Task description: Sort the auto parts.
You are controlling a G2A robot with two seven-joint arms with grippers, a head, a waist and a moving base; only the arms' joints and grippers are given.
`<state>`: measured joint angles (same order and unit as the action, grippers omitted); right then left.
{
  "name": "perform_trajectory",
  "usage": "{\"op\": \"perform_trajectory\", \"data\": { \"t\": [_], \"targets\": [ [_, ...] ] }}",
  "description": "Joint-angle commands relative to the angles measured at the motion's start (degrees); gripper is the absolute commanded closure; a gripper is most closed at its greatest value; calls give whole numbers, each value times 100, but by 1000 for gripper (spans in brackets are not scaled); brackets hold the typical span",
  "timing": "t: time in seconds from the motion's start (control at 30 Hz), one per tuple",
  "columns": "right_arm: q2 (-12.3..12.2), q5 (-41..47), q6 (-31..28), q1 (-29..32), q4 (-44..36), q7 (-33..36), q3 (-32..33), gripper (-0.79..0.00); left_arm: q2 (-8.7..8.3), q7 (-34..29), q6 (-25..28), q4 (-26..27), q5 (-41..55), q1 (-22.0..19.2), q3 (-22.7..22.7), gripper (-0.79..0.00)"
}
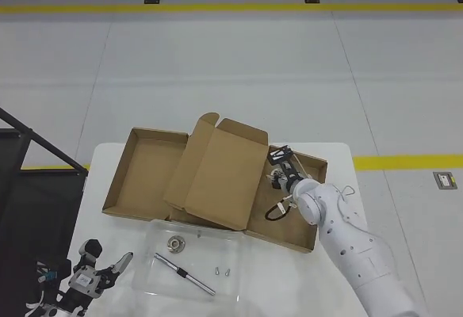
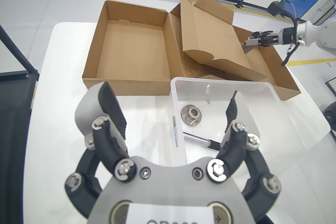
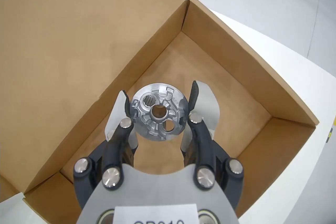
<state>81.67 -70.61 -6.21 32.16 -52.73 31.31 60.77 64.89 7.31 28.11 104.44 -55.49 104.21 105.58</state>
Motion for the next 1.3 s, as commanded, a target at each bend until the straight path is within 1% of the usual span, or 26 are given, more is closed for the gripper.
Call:
{"op": "perform_trajectory", "data": {
  "t": [0.0,0.03,0.07,0.13,0.17,0.2,0.23,0.4,0.5,0.6,0.7,0.83,0.97,1.07,1.13,1.27],
  "targets": [
    [15,-37,31,-52,117,29,-34,0,0,0,0,0,0,0,0,-785],
    [29,-52,79,-78,159,50,-59,-3,0,0,0,0,0,0,0,-785],
    [42,-34,90,-97,195,45,-77,-68,0,0,0,0,0,0,0,-785],
    [59,-8,145,-136,296,40,-83,-314,0,0,0,0,0,0,0,-785],
    [67,2,154,-154,333,36,-86,-499,0,0,0,0,0,0,0,-785],
    [72,6,159,-168,372,33,-86,-739,0,0,0,0,0,0,0,-785],
    [75,-6,174,-184,409,55,-90,-785,0,0,0,0,0,0,0,-785],
    [80,-16,189,-188,483,39,-68,-785,0,0,0,0,0,0,0,-785],
    [57,-56,214,-122,364,-43,-5,-785,0,0,0,0,0,0,0,-785],
    [3,-179,189,106,-116,-170,79,-785,0,0,0,0,0,0,0,-785],
    [-92,-356,12,546,-1039,-254,214,-785,0,0,0,0,0,0,0,-785],
    [-245,-710,-553,1303,-2616,-55,361,-785,0,0,0,0,0,0,0,-785],
    [-339,-1002,-1231,1944,-3936,200,258,-785,0,0,0,0,0,0,0,-785],
    [-364,-1115,-1742,2258,-4569,330,-22,-785,0,0,0,0,0,0,0,-785],
    [-366,-1287,-2021,2358,-4841,464,-291,-785,0,0,0,0,0,0,0,-785],
    [-348,-1461,-2551,2458,-5085,600,-831,-785,0,0,0,0,0,0,0,-785]
  ]
}}
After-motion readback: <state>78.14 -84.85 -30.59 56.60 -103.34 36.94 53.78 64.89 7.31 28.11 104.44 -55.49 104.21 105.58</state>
